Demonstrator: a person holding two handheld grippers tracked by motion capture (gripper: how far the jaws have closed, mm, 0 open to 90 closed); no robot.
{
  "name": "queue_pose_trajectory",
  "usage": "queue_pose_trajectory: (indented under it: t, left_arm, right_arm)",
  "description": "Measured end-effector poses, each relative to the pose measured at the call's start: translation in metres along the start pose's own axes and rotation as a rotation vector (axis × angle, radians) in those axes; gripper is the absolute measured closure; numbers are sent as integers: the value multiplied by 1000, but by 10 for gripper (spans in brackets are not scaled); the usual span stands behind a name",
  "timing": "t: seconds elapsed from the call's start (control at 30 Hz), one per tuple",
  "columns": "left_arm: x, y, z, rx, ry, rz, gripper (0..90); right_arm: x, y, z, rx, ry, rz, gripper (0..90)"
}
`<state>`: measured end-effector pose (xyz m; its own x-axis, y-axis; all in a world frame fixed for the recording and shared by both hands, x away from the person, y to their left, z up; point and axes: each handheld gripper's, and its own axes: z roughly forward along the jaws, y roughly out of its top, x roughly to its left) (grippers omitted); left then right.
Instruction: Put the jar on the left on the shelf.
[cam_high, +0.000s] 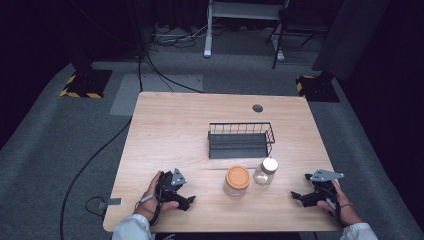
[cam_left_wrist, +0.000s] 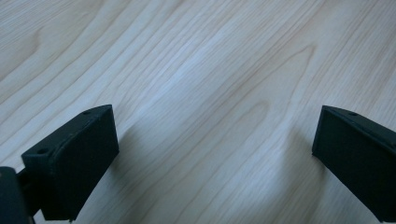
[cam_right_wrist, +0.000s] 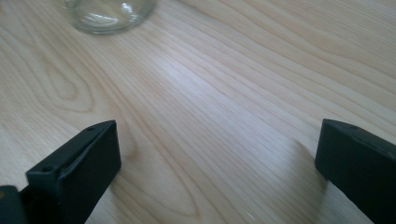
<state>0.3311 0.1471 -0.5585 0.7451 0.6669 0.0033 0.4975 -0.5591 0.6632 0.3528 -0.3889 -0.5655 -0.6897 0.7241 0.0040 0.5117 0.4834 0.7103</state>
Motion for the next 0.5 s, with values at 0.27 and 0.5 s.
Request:
queue_pose_trajectory:
  t: [0.27, 0.5]
  left_arm:
    - [-1, -1, 1, -16, 9, -11, 0]
    - [-1, 0, 1, -11, 16, -18, 0]
  right_arm:
    - [-2, -2, -1, -4, -6, 9, 1]
    - [-2, -2, -1, -4, -6, 9, 1]
